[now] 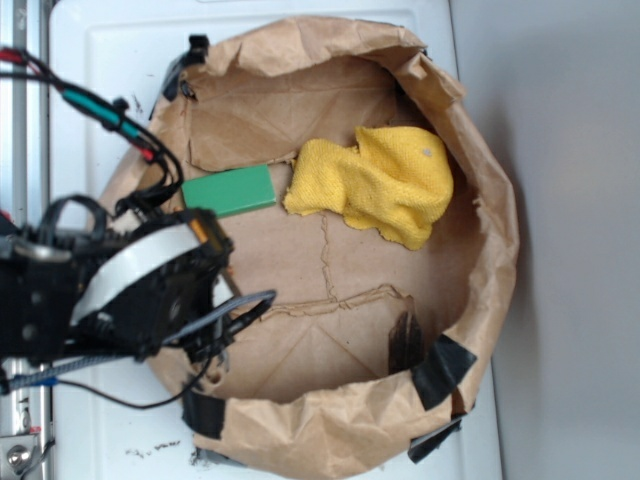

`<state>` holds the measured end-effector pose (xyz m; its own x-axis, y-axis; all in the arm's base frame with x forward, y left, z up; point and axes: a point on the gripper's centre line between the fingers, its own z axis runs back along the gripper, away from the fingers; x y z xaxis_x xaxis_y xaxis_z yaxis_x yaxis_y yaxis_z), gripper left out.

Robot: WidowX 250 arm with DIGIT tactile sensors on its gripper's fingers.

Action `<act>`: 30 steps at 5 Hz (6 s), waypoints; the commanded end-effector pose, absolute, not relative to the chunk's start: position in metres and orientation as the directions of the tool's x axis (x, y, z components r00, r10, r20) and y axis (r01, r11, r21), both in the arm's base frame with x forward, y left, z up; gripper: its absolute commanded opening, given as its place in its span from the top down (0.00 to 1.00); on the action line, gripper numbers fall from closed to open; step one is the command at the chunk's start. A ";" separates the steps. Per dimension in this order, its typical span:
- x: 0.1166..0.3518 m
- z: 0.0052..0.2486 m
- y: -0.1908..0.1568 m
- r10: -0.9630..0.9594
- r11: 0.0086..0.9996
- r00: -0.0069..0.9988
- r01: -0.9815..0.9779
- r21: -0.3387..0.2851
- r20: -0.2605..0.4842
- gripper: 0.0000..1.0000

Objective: Grab the shell.

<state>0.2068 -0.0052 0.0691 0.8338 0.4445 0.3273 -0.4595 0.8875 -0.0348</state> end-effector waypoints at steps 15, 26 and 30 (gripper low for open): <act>0.217 0.075 -0.009 -0.534 0.840 0.822 0.542 0.017 0.199 0.00; 0.213 0.025 -0.023 -0.608 0.792 0.791 0.611 -0.021 0.070 0.00; 0.213 0.016 -0.021 -0.612 0.790 0.782 0.610 0.057 0.113 1.00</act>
